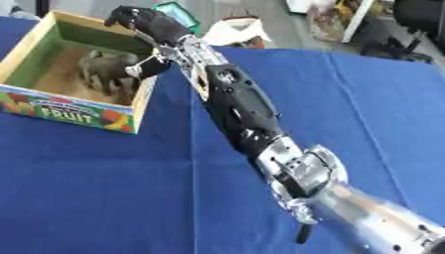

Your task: Pick up objects on the table and place them in the box.

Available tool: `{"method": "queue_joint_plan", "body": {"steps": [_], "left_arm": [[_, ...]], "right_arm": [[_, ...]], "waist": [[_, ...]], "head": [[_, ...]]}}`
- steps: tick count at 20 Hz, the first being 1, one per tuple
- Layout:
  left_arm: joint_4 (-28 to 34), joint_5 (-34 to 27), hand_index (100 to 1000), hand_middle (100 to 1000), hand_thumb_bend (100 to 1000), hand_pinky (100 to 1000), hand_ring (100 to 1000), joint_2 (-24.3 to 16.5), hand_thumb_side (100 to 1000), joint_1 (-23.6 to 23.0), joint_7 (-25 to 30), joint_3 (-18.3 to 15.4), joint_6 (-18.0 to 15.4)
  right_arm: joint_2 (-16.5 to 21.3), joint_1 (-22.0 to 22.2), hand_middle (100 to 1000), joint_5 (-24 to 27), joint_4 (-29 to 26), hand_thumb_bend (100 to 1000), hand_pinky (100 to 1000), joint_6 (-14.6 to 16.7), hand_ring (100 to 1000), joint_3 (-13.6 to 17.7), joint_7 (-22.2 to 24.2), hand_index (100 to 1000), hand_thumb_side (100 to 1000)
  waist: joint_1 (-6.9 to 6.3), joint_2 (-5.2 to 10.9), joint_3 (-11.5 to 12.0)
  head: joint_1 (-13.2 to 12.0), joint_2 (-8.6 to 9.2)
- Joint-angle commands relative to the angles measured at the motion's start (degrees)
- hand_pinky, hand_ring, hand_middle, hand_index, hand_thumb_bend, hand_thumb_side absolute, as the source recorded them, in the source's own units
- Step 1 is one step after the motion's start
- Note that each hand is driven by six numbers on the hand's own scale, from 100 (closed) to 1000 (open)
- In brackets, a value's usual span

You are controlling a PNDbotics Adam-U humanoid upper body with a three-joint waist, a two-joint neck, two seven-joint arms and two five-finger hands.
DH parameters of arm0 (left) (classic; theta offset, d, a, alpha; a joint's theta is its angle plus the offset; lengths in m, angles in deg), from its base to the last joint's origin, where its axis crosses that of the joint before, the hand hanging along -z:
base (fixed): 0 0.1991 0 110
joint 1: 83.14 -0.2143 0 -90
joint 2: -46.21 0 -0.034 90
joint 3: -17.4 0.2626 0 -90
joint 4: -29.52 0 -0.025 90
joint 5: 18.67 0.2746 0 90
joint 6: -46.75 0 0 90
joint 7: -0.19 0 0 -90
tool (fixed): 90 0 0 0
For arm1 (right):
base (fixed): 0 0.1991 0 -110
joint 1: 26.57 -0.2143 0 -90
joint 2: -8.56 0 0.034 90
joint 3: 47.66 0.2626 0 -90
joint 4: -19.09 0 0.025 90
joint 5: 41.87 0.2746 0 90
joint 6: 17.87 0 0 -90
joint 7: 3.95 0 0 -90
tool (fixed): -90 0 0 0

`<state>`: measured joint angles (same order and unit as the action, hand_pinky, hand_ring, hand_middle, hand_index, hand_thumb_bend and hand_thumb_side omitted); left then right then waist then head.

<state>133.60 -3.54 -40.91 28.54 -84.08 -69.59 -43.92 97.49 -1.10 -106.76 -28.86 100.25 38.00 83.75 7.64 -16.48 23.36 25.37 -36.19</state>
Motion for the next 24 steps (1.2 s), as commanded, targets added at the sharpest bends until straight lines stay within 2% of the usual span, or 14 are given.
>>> {"method": "queue_joint_plan", "body": {"steps": [1,2,3,6,7,10,14,18,21,24], "left_arm": [[1.0,-0.1,653,490,302,592,489,-0.5,575,0.3,0.1,-0.2,0.1],[1.0,-0.1,653,490,302,592,489,-0.6,575,0.2,0.1,-0.3,0.1],[0.9,0.0,653,490,302,592,489,-0.7,575,0.0,0.0,-0.4,0.2],[0.8,0.1,652,490,302,592,488,-1.1,575,-0.6,-0.4,-0.8,0.3],[0.7,0.2,652,489,302,592,488,-1.2,575,-0.8,-0.6,-1.0,0.3],[0.7,0.3,651,489,302,592,488,-1.5,574,-1.5,-1.2,-1.6,0.4],[0.6,0.6,651,488,302,592,488,-1.7,577,-2.3,-2.3,-2.7,0.7],[0.6,0.7,650,487,302,592,487,-1.6,581,-3.1,-3.1,-3.5,1.0],[0.6,0.8,649,486,301,591,486,-1.4,585,-3.4,-3.5,-3.8,1.1],[0.6,0.9,648,486,300,591,485,-1.2,588,-3.8,-3.8,-4.2,1.3]], "right_arm": [[1.3,-1.5,831,1.1,-3.3,463,732,0.8,835,-0.5,0.6,886,241],[1.6,-1.6,817,1.7,-4.3,412,728,1.1,824,-0.9,0.7,882,285],[2.0,-1.7,816,2.3,-5.4,455,728,1.7,822,-1.5,1.1,881,219],[3.9,-1.8,804,4.7,-9.3,405,715,2.6,811,-2.7,1.4,872,135],[4.8,-1.7,801,6.6,-10.6,376,708,2.5,808,-2.8,1.1,869,100],[8.0,-0.3,794,15.1,-15.1,295,679,1.0,806,-2.9,0.3,863,100],[12.8,4.6,777,31.2,-22.9,170,635,-4.3,794,-1.0,-2.2,850,100],[16.5,11.7,768,44.7,-31.2,100,613,-11.0,789,2.5,-6.8,845,100],[17.9,17.8,768,51.2,-37.3,100,608,-14.1,799,5.0,-9.8,840,100],[17.6,24.6,768,54.9,-42.2,100,604,-16.2,809,7.6,-12.5,841,100]], "waist": [[-0.50,1.51,-0.4],[-0.52,1.58,-0.7],[-0.55,1.67,-1.2],[-0.76,1.92,-2.9],[-0.89,1.99,-3.6],[-1.41,2.05,-5.7],[-2.12,1.70,-8.7],[-2.69,1.31,-11.2],[-2.98,0.95,-12.6],[-3.18,0.68,-13.8]], "head": [[-0.2,0.40],[-0.3,0.29],[-0.7,0.11],[-1.5,-0.47],[-1.9,-0.73],[-3.4,-1.39],[-5.5,-2.09],[-6.6,-2.63],[-7.6,-2.79],[-8.6,-2.76]]}}
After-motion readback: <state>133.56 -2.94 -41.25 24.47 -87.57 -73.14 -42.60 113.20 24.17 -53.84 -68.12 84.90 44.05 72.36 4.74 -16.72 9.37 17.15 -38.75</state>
